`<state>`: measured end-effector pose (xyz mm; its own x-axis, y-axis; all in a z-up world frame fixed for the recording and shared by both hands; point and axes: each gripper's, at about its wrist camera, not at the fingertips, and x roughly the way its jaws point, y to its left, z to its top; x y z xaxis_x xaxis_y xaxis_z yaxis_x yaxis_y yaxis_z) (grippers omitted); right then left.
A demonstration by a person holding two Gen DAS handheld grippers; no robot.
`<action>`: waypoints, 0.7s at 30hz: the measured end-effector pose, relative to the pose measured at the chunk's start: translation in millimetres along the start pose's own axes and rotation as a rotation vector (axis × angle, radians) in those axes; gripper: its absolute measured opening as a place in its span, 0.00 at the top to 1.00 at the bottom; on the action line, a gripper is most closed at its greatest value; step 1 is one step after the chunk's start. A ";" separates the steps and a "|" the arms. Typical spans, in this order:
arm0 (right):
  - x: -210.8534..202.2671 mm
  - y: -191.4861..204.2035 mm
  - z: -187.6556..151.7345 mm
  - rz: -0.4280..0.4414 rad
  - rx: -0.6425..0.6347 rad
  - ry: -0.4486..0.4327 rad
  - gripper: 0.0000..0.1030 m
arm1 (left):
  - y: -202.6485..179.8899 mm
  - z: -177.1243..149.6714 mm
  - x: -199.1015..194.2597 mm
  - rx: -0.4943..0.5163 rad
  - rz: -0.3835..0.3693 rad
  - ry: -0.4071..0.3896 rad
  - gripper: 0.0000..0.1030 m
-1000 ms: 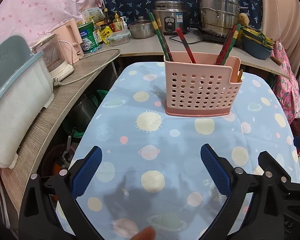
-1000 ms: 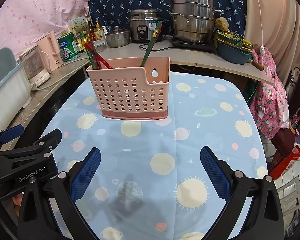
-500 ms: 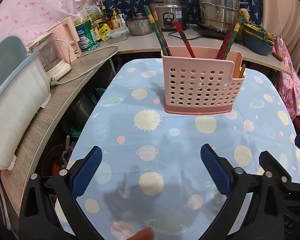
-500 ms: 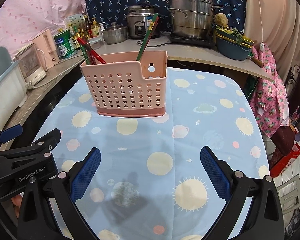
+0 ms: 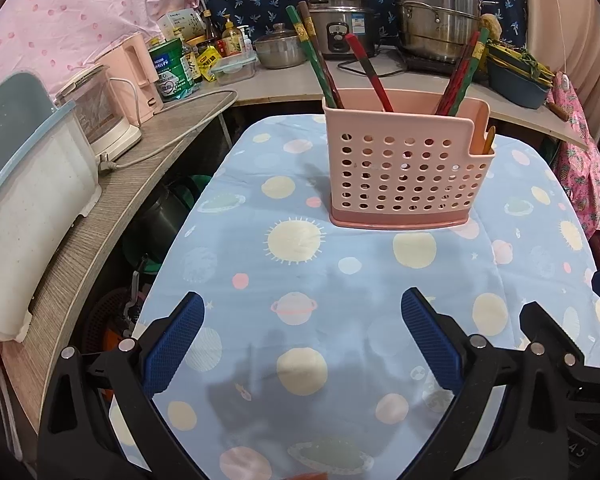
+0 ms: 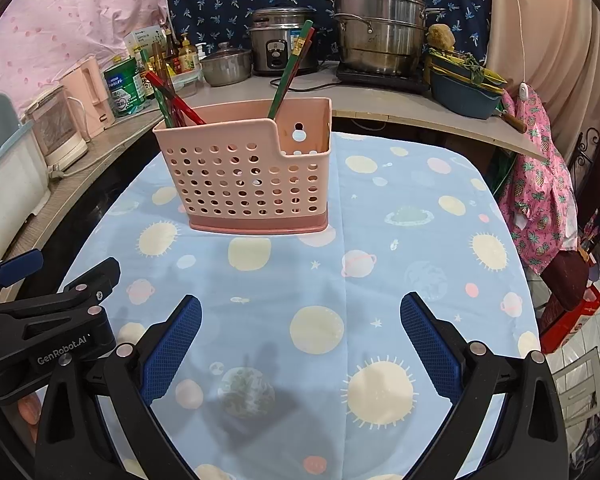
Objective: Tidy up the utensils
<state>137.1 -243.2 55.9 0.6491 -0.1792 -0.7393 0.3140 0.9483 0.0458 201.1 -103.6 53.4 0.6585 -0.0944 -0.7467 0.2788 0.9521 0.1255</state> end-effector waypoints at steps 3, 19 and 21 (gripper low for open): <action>0.3 0.2 -0.2 0.000 0.001 0.000 0.07 | 0.9 -0.2 1.5 -0.006 0.004 -0.003 0.08; 9.0 -5.5 -0.7 -0.007 0.018 0.008 0.07 | -7.3 -0.4 5.5 0.010 0.000 0.001 0.08; 9.7 -5.9 -0.3 -0.009 0.019 0.009 0.07 | -8.1 -0.2 6.6 0.013 -0.005 0.005 0.08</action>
<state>141.3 -250.4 48.2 0.6399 -0.1849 -0.7459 0.3327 0.9416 0.0520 203.1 -111.8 47.3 0.6532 -0.0977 -0.7508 0.2914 0.9477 0.1302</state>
